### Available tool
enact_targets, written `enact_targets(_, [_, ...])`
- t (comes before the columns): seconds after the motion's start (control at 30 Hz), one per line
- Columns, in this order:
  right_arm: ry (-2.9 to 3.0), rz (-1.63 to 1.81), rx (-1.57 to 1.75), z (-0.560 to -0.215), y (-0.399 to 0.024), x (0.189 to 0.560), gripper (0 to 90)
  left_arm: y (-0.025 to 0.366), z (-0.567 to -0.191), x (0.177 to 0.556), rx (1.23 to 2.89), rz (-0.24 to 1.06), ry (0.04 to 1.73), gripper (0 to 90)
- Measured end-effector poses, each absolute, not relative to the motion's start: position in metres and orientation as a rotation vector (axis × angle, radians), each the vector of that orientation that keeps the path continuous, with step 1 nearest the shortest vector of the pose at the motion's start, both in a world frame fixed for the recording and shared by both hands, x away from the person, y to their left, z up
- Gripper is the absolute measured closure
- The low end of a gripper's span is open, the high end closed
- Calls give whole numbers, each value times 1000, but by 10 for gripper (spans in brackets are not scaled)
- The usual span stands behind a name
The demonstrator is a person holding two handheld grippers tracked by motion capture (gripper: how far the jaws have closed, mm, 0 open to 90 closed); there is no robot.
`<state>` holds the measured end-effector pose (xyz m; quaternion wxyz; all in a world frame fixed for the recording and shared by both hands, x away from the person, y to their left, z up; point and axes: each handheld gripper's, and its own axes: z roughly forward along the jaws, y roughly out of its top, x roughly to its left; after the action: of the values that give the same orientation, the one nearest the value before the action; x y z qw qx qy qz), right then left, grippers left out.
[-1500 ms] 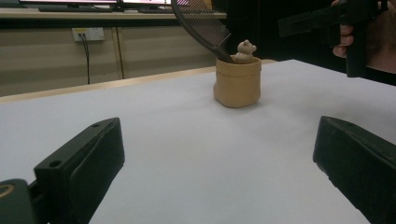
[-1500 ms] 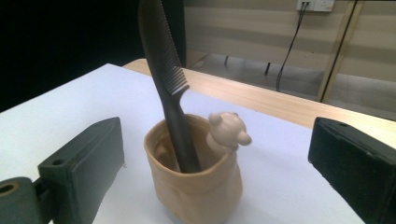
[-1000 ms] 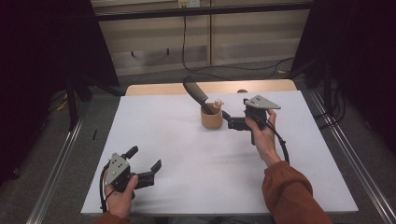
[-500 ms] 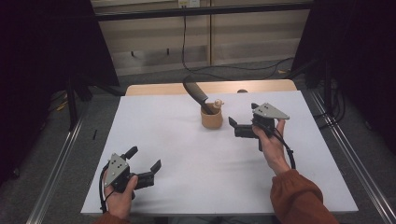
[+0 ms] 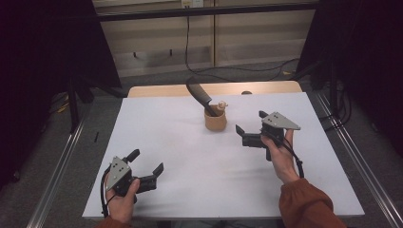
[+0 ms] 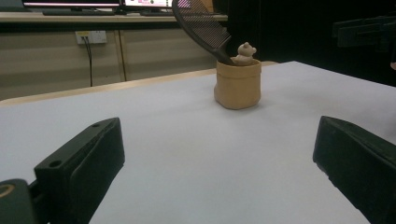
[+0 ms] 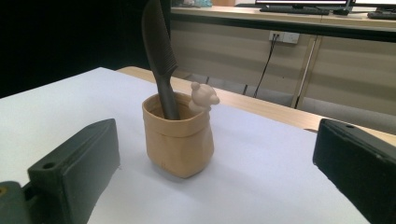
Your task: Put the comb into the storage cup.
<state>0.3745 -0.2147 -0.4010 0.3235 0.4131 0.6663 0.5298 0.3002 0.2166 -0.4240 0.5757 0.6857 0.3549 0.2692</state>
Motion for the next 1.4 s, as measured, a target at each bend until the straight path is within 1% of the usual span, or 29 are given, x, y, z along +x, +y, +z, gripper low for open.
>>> enact_targets(0.2, [1716,1396,1071,-402,-217,361,0,217,-424,300,1600,627,836,22])
enact_targets(0.43, [1702,1390,1069,-405,-224,349,0,218,-423,297,1594,652,841,28])
enact_targets(1.4, [1623,1368,1086,-408,-259,303,0,218,-423,296,1546,641,870,27])
